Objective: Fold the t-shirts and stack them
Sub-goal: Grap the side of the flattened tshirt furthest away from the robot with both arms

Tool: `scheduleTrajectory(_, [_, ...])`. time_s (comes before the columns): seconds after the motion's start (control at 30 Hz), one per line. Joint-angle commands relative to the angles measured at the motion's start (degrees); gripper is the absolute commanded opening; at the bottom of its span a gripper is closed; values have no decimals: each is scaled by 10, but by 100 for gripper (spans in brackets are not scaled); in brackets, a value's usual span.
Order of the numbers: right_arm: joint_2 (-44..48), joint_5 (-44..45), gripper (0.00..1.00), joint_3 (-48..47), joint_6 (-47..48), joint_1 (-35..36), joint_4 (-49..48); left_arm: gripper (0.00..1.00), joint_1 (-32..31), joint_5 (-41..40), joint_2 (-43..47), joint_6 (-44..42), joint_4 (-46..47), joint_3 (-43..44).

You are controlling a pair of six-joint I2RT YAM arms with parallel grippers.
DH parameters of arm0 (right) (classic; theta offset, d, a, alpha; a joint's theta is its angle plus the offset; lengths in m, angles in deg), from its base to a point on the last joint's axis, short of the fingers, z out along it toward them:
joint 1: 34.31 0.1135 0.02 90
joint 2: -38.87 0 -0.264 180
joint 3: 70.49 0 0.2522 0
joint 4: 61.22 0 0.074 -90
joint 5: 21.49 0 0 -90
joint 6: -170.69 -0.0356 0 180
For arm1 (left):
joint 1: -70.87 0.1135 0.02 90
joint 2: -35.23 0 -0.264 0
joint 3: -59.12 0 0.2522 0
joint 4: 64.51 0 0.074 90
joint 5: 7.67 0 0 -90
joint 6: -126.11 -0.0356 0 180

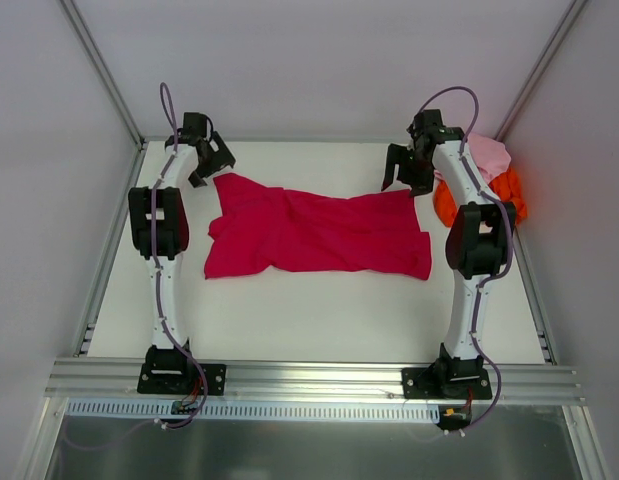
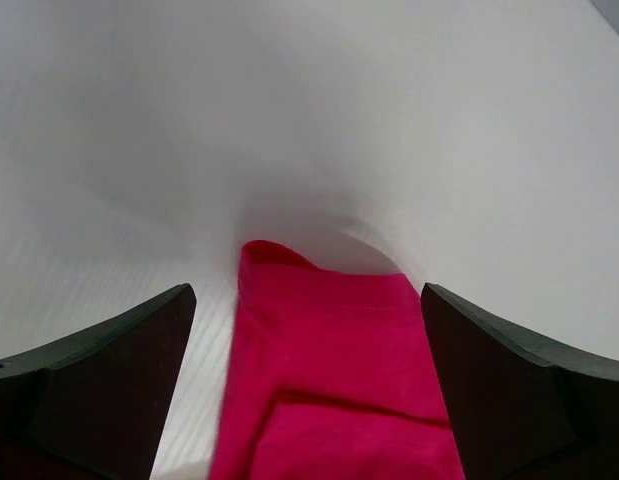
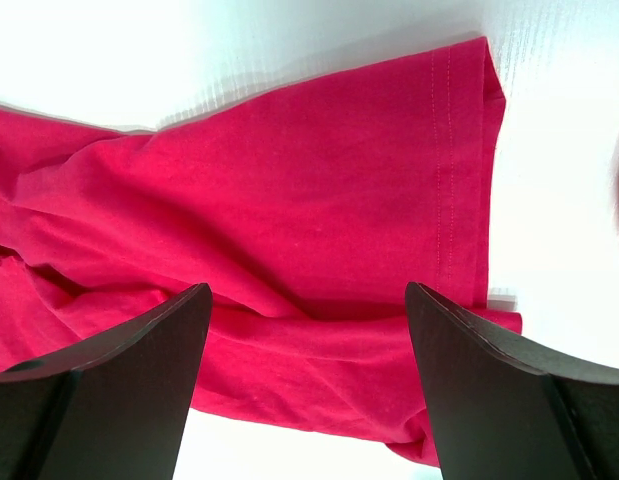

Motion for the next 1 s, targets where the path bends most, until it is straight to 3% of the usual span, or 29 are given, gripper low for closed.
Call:
scheduleTrajectory(0.0, [21,-7,83,-22,5,-1,9,99,14,-24,-10,12,-27,27])
scheduleTrajectory(0.13, [25,-9,83,-22,5,-2,8,99,16,-15,-20,15,-36,39])
scheduleTrajectory(0.53, [49,-13,84,-10,9,-1,1,95,34,129,-30,-23,11,34])
scheduleTrajectory(0.6, [50,-11,83,-10,9,-1,1,84,35,143,-33,-27,13,34])
scheduleTrajectory(0.67, [51,-10,83,-11,10,-1,2,82,36,145,-34,-27,11,35])
scheduleTrajectory(0.77, [55,-5,84,-10,10,-2,2,68,37,151,-36,-26,8,36])
scheduleTrajectory(0.8, [56,-4,84,-11,10,-2,2,56,37,156,-37,-26,7,36])
scheduleTrajectory(0.9, [58,-2,84,-12,10,-2,2,47,37,161,-37,-25,3,35])
scheduleTrajectory(0.93, [59,-1,84,-12,11,-2,2,36,37,163,-37,-25,1,36])
scheduleTrajectory(0.97, [60,-1,84,-13,10,-1,2,32,38,162,-38,-25,0,36])
